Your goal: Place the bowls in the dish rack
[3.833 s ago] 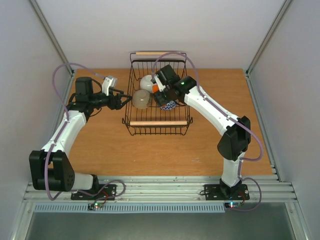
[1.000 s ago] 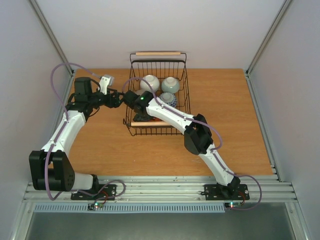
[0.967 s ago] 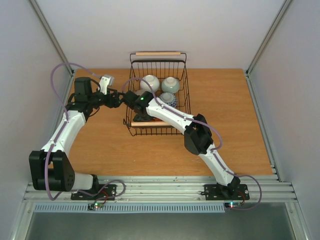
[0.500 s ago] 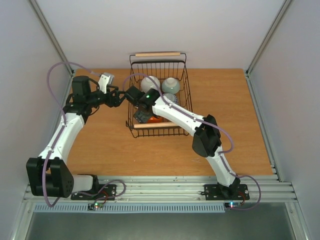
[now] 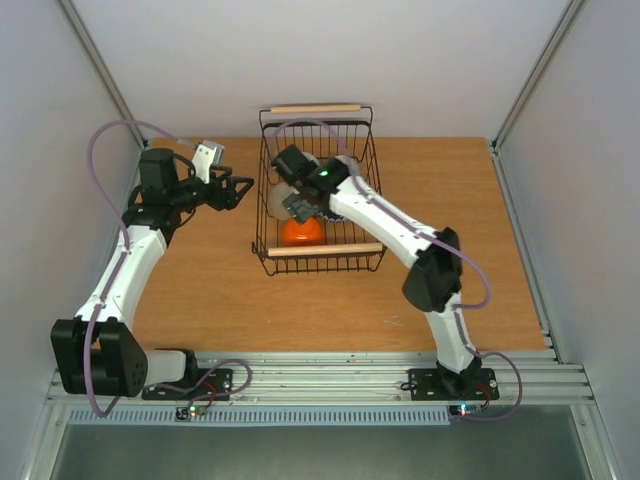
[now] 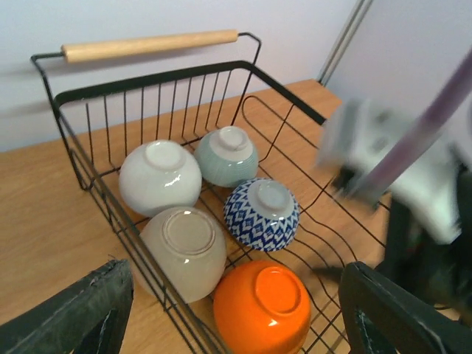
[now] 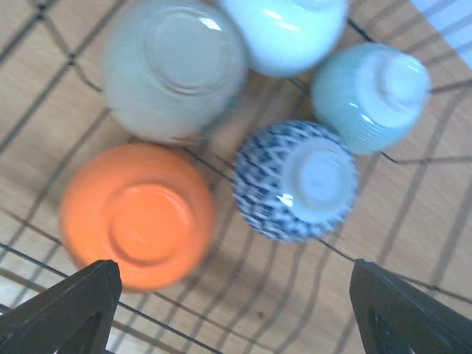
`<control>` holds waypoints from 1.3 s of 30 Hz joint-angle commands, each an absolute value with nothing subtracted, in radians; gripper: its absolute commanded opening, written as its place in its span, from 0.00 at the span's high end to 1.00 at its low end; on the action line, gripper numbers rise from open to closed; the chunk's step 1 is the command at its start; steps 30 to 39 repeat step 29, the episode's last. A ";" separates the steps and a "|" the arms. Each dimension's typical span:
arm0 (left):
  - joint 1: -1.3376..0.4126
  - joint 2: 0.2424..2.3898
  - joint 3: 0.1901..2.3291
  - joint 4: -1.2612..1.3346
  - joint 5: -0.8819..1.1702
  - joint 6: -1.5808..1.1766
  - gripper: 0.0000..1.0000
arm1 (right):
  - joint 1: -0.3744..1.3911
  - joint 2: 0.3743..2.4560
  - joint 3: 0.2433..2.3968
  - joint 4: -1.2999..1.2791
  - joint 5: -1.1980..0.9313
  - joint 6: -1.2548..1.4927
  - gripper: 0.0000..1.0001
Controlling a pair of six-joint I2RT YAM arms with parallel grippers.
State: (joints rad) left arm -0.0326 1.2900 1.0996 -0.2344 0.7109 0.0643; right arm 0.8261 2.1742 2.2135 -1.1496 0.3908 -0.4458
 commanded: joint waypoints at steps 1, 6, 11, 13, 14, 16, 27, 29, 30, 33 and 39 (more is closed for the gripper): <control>-0.022 1.301 1.088 -0.263 0.671 0.082 0.24 | 0.715 1.906 2.039 -0.999 0.369 -0.380 0.13; -0.017 1.305 1.086 -0.255 0.650 0.070 0.23 | 0.542 1.673 1.791 -0.839 0.285 -0.311 0.11; -0.012 1.316 1.089 -0.253 0.591 0.060 0.23 | 0.392 1.541 1.650 -0.803 0.292 -0.279 0.05; -0.012 1.324 1.093 -0.259 0.572 0.058 0.23 | 0.346 1.520 1.610 -0.802 0.281 -0.262 0.04; -0.012 1.325 1.098 -0.264 0.565 0.057 0.23 | 0.327 1.512 1.586 -0.794 0.266 -0.257 0.03; 0.025 1.330 1.099 -0.265 0.545 0.057 0.22 | 0.299 1.498 1.535 -0.772 0.248 -0.244 0.02; 0.170 1.385 1.122 -0.283 0.578 -0.025 0.07 | 0.267 1.508 1.376 -0.739 0.307 -0.245 0.02; 0.175 1.358 1.112 -0.272 0.563 -0.025 0.01 | 0.263 1.508 1.370 -0.736 0.297 -0.240 0.02; 0.175 1.358 1.112 -0.272 0.563 -0.025 0.01 | 0.263 1.508 1.370 -0.736 0.297 -0.240 0.02; 0.175 1.358 1.112 -0.272 0.563 -0.025 0.01 | 0.263 1.508 1.370 -0.736 0.297 -0.240 0.02; 0.175 1.358 1.112 -0.272 0.563 -0.025 0.01 | 0.263 1.508 1.370 -0.736 0.297 -0.240 0.02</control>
